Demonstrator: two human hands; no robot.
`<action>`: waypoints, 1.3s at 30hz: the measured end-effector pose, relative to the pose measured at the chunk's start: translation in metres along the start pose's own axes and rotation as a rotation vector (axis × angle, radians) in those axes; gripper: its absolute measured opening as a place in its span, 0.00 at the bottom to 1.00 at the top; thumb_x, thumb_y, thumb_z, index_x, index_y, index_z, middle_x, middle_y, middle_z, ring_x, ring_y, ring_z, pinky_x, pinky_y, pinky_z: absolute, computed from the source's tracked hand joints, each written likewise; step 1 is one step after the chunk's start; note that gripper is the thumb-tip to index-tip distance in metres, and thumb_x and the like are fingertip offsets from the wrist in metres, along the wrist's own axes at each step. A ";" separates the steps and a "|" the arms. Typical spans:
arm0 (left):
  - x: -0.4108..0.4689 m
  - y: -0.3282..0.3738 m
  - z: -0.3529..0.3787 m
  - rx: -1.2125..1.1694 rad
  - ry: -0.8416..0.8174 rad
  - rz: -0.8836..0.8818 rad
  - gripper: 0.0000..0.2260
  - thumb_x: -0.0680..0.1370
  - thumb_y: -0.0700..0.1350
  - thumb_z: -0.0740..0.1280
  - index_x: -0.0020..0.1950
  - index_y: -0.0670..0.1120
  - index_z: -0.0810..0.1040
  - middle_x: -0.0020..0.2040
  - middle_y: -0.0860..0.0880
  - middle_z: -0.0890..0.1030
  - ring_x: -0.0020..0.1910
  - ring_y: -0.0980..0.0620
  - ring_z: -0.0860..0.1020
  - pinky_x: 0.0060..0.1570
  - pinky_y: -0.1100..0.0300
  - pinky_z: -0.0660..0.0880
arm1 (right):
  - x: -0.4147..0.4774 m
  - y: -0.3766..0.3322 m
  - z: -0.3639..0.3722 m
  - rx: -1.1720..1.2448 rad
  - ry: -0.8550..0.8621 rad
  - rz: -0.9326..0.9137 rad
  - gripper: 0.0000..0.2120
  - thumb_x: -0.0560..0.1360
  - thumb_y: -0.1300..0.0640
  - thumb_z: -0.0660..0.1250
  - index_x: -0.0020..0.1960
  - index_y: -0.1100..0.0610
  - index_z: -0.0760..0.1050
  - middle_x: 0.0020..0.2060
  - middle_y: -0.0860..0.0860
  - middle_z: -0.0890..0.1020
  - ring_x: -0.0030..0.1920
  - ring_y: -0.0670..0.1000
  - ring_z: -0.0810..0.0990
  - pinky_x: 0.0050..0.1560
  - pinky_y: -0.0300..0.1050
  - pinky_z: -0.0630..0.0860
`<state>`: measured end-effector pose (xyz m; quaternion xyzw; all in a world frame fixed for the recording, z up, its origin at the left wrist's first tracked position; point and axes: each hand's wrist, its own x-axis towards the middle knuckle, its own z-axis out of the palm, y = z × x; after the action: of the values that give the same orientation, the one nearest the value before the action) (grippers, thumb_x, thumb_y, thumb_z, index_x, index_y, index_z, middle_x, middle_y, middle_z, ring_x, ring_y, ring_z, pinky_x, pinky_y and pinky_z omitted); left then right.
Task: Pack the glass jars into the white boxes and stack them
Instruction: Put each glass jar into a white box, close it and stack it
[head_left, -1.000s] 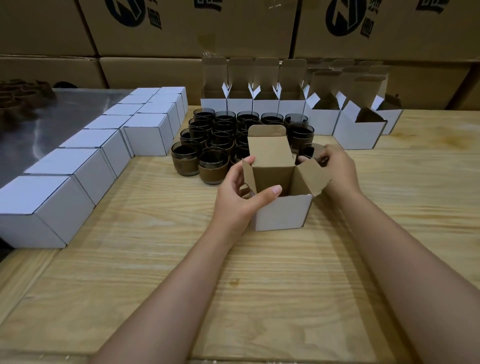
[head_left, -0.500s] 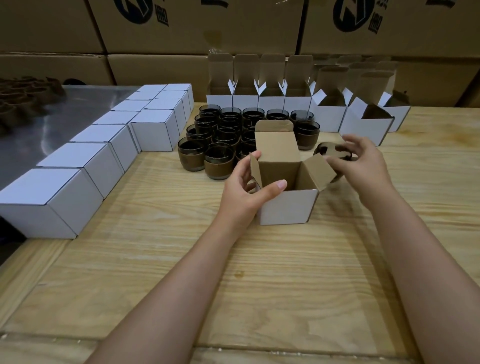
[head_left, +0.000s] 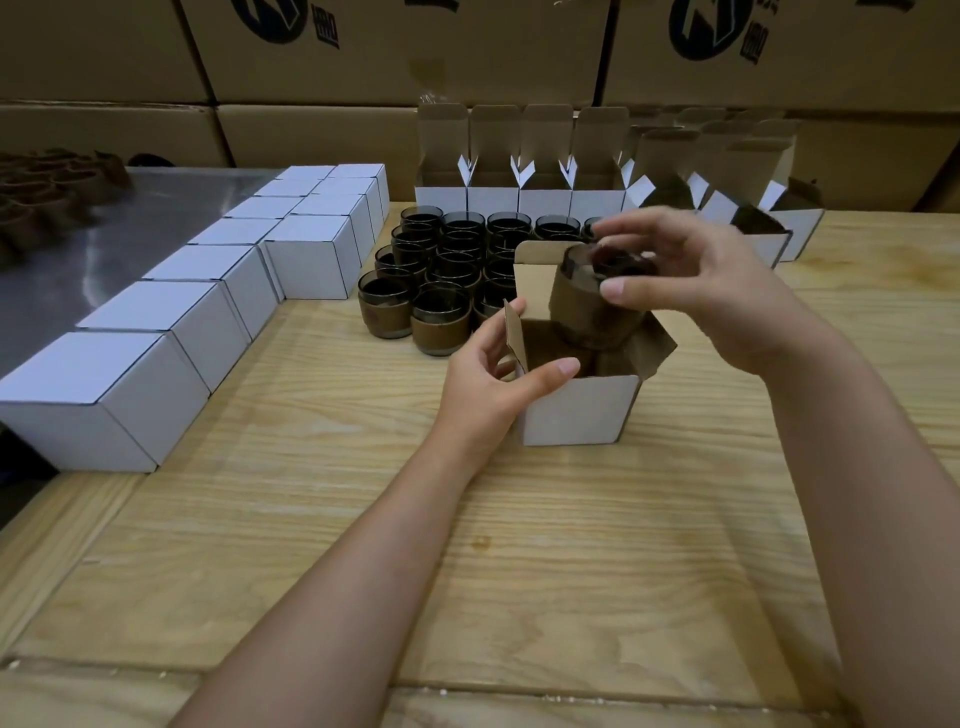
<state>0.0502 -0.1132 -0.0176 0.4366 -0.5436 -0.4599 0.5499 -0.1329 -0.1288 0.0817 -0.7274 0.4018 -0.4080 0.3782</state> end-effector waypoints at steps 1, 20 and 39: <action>0.000 0.000 0.000 0.002 -0.002 0.000 0.41 0.62 0.50 0.78 0.73 0.46 0.68 0.64 0.49 0.78 0.64 0.55 0.75 0.67 0.50 0.70 | 0.000 0.002 0.001 -0.027 -0.027 0.017 0.24 0.62 0.49 0.72 0.58 0.46 0.75 0.55 0.48 0.80 0.56 0.48 0.80 0.51 0.41 0.79; 0.003 -0.004 0.002 0.003 -0.024 0.010 0.45 0.59 0.57 0.78 0.73 0.50 0.67 0.66 0.46 0.77 0.67 0.51 0.73 0.68 0.48 0.69 | 0.004 0.013 0.022 -0.650 -0.329 0.086 0.10 0.76 0.56 0.64 0.56 0.45 0.74 0.49 0.38 0.73 0.54 0.44 0.64 0.54 0.43 0.55; 0.005 -0.001 0.004 -0.156 -0.041 -0.010 0.22 0.78 0.60 0.53 0.68 0.55 0.72 0.61 0.58 0.78 0.61 0.60 0.76 0.57 0.65 0.74 | 0.003 0.030 -0.001 0.154 0.314 0.167 0.17 0.73 0.67 0.68 0.55 0.48 0.76 0.55 0.49 0.78 0.52 0.49 0.82 0.50 0.42 0.79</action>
<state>0.0464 -0.1182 -0.0181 0.3855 -0.5150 -0.5124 0.5689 -0.1409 -0.1438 0.0563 -0.5879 0.4822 -0.5132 0.3981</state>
